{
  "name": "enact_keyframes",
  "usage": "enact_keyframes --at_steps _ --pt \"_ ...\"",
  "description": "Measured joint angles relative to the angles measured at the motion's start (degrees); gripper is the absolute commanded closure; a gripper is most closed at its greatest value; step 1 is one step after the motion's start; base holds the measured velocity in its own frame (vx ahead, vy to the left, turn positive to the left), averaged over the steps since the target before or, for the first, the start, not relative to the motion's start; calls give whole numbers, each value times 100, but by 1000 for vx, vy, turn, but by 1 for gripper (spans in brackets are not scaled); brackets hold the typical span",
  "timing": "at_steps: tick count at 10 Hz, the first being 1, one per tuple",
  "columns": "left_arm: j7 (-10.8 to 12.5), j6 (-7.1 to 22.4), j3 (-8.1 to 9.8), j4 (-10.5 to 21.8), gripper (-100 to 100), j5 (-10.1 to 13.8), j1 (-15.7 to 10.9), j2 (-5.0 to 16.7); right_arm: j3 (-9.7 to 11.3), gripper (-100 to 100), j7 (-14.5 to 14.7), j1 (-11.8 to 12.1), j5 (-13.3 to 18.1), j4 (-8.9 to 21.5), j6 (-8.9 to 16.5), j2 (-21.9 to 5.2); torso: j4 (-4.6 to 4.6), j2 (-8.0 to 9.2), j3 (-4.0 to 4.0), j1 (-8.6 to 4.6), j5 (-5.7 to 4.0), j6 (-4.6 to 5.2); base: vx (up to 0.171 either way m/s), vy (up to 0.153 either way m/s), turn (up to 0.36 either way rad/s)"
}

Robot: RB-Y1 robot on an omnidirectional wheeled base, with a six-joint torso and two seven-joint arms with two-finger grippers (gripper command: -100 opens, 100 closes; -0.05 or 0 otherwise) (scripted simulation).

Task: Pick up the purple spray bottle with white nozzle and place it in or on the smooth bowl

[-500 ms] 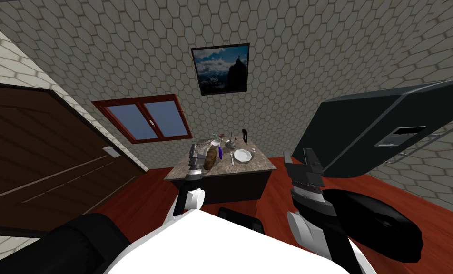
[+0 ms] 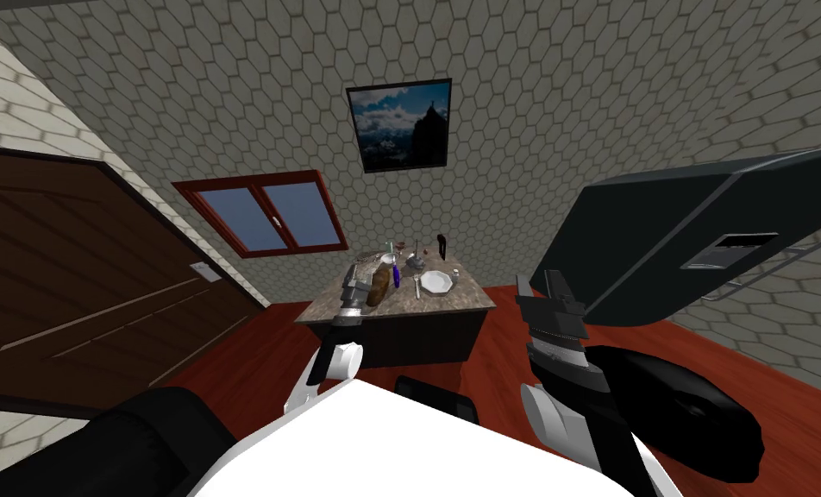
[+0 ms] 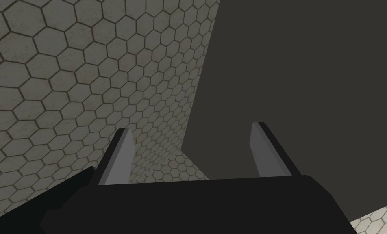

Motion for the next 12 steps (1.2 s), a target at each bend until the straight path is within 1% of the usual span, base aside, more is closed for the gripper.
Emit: enact_keyframes --at_steps 2,3,4,5,6,7,8,9,10,11,12 --pt "307 320 262 52 -100 148 -44 156 0 0 0 0 0 0 0 0 -1 -2 -1 -7 -2 0 3 -118 4" --pt "461 398 365 167 -100 215 -22 207 0 0 0 0 0 0 0 0 -1 -1 -1 -4 -1 0 -5 -74 1" --pt "570 407 425 250 -100 254 -13 246 0 0 0 0 0 0 0 0 0 1 0 8 1 0 -9 -65 -15" --pt "707 491 532 299 -100 319 -26 291 0 0 0 0 0 0 0 0 1 2 1 13 2 0 2 -89 -28" --pt "848 698 637 243 -100 385 1 282 0 0 0 0 0 0 0 0 0 1 0 6 1 0 5 -75 -2" --pt "958 726 689 370 -100 419 -12 308 0 0 0 0 0 0 0 0 0 -1 -1 10 2 0 -6 -75 -32" --pt "1120 712 800 544 -100 496 -25 373 0 0 0 0 0 0 0 0 0 1 0 12 2 0 -9 -93 -41" --pt "1301 861 957 585 -100 598 -35 415 0 0 0 0 0 0 0 0 1 3 2 6 1 0 -2 -76 -12" --pt "1431 959 1015 634 -100 633 -58 412 0 0 0 0 0 0 0 0 0 1 1 9 1 0 3 -69 -39" --pt "1589 1053 1123 732 -100 702 -100 436 0 0 0 0 0 0 0 0 0 -1 -1 13 2 1 0 -48 -24" --pt "1705 1090 1162 780 -100 733 -85 436 -1 0 0 0 0 0 0 -1 0 0 0 19 3 0 3 -57 -58"
